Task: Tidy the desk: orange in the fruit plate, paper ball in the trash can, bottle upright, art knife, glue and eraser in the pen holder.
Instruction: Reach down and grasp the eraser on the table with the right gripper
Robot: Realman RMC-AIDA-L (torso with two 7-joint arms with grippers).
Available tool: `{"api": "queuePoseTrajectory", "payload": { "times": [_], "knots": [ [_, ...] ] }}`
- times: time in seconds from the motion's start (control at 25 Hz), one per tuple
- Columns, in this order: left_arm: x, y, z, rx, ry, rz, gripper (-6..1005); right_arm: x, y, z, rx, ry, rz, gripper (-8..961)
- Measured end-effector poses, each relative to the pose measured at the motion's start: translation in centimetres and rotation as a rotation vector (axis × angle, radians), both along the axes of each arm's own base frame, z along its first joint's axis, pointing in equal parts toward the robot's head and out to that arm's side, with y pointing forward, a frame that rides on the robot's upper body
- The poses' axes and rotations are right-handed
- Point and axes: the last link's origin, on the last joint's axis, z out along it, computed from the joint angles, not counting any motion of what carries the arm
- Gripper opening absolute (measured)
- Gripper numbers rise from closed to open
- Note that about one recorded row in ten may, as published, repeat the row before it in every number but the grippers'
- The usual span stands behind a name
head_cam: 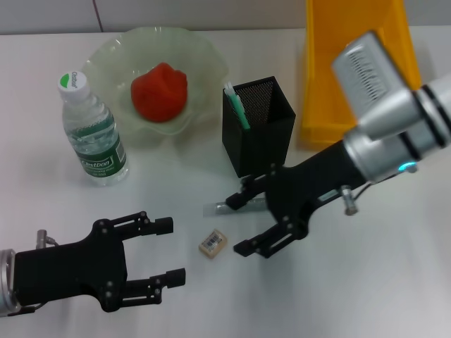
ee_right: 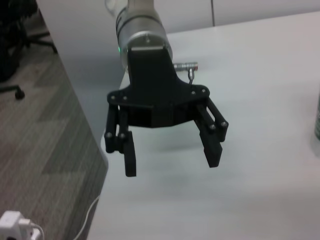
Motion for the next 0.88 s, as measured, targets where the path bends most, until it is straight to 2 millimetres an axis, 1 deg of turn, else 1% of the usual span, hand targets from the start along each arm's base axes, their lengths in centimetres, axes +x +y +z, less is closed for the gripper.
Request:
{"api": "queuePoseTrajectory", "payload": {
  "times": [0.04,0.08,0.12,0.16,0.2,0.28,0.44,0.88],
  "knots": [
    [0.0,0.0,0.0,0.000,0.000,0.000,783,-0.2,-0.1,-0.5,-0.001,-0.007,0.014,768],
    [0.0,0.0,0.0,0.000,0.000,0.000,783,-0.5,-0.3,-1.4,-0.005,-0.025,0.044,768],
    [0.0,0.0,0.0,0.000,0.000,0.000,783,-0.5,-0.3,-1.4,-0.005,-0.025,0.044,765],
    [0.0,-0.1,-0.1,-0.007,0.004,-0.002,783,-0.5,-0.5,-2.1,-0.006,-0.049,0.070,762],
    [0.0,-0.1,-0.1,-0.007,0.004,-0.002,783,-0.5,-0.5,-2.1,-0.006,-0.049,0.070,760],
    [0.0,-0.1,-0.1,-0.008,0.002,-0.002,783,-0.7,-0.5,-2.8,0.005,-0.062,0.105,754],
    [0.0,-0.1,-0.1,-0.009,0.000,-0.002,783,-0.9,-0.5,-3.2,0.021,-0.047,0.126,743],
    [0.1,-0.2,-0.2,-0.009,-0.004,0.000,783,-0.7,-0.3,-4.5,0.060,-0.098,0.167,713]
  ]
}}
